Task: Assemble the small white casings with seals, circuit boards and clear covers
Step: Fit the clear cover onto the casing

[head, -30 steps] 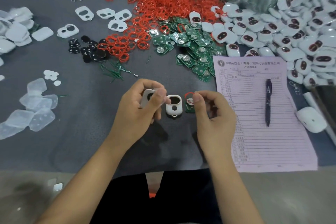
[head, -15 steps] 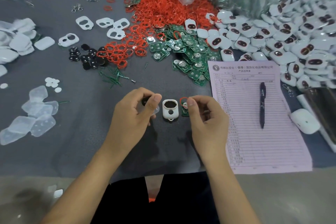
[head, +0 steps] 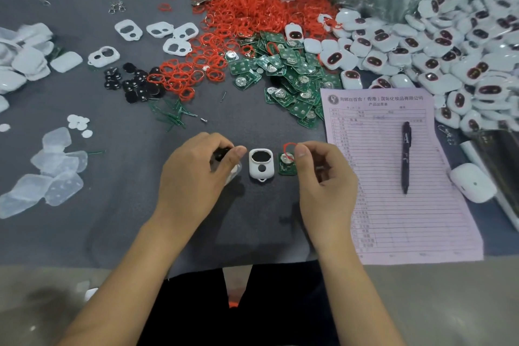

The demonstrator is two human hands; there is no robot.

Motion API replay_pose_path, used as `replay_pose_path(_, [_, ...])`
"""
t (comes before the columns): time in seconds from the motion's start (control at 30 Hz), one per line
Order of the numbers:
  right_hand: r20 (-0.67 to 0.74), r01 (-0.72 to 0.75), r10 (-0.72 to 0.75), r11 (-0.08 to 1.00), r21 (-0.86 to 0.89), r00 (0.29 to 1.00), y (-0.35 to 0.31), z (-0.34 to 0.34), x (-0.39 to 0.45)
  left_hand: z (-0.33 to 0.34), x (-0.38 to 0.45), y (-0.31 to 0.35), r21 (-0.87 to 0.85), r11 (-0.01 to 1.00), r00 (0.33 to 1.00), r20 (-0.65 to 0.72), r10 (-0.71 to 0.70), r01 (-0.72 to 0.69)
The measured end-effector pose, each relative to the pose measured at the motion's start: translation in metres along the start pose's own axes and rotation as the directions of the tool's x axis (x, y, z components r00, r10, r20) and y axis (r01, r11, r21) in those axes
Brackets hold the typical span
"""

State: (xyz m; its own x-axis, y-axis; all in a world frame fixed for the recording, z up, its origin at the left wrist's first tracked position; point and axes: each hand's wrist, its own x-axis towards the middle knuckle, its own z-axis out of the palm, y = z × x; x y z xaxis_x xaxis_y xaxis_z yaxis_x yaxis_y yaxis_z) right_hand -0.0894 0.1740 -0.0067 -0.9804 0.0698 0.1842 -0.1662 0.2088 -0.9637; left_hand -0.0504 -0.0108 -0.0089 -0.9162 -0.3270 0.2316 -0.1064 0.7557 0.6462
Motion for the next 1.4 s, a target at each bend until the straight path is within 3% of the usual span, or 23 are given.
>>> replay_pose_path(0.13, [0.035, 0.019, -0.019, 1.0, -0.011, 0.999, -0.004, 0.0, 0.0, -0.004, 0.005, -0.003, 0.013, 0.998, 0.997, -0.036, -0.068, 0.069])
replay_pose_path(0.2, [0.043, 0.024, -0.024, 1.0, -0.016, 0.999, -0.005, 0.001, -0.001, -0.007, 0.008, -0.006, -0.062, 0.994, 0.995, -0.035, -0.095, 0.093])
replay_pose_path(0.33, [0.051, 0.033, -0.032, 0.999, -0.016, 0.998, -0.005, 0.0, -0.001, -0.013, 0.012, -0.009, -0.153, 0.988, 0.999, -0.014, -0.037, 0.035])
replay_pose_path(0.43, [0.057, 0.039, -0.038, 0.999, -0.018, 0.998, -0.005, 0.001, -0.001, -0.014, 0.008, -0.01, -0.05, 0.991, 0.989, 0.075, 0.124, -0.12])
replay_pose_path(0.5, [0.053, 0.043, -0.042, 0.999, -0.024, 0.998, -0.005, 0.001, -0.001, -0.011, 0.001, -0.011, 0.128, 0.969, 0.976, 0.085, 0.2, -0.21])
replay_pose_path(0.57, [0.056, 0.04, -0.039, 0.999, -0.025, 0.998, -0.004, 0.0, -0.001, -0.007, -0.006, -0.01, 0.24, 0.949, 0.979, 0.046, 0.2, -0.205])
replay_pose_path(0.83, [0.068, 0.027, -0.027, 1.0, -0.007, 0.997, -0.006, 0.001, -0.001, -0.019, -0.008, -0.026, 0.347, 0.932, 0.992, -0.036, 0.125, -0.105])
replay_pose_path(0.97, [0.073, 0.032, -0.031, 0.999, -0.009, 0.997, -0.006, 0.002, -0.001, -0.032, -0.002, -0.033, 0.259, 0.966, 0.99, -0.137, 0.045, -0.008])
replay_pose_path(1.07, [0.068, 0.028, -0.027, 1.0, -0.011, 0.997, -0.005, 0.002, -0.001, -0.038, 0.001, -0.022, 0.067, 0.998, 0.988, -0.152, 0.015, -0.005])
replay_pose_path(1.17, [0.062, 0.033, -0.032, 0.999, -0.009, 0.998, -0.005, 0.002, -0.001, -0.035, 0.002, -0.003, -0.136, 0.99, 0.996, -0.078, -0.035, 0.025])
replay_pose_path(1.23, [0.059, 0.041, -0.04, 0.999, -0.015, 0.997, -0.005, 0.002, -0.001, -0.028, 0.004, 0.007, -0.179, 0.983, 0.999, 0.004, -0.036, 0.036])
replay_pose_path(1.27, [0.059, 0.043, -0.042, 0.999, -0.018, 0.997, -0.005, 0.002, 0.0, -0.024, 0.006, 0.011, -0.152, 0.988, 0.999, 0.041, -0.035, 0.041])
replay_pose_path(1.4, [0.059, 0.038, -0.036, 0.999, -0.021, 0.998, -0.006, 0.001, 0.0, -0.01, 0.014, 0.015, 0.243, 0.97, 0.99, 0.14, -0.016, -0.019])
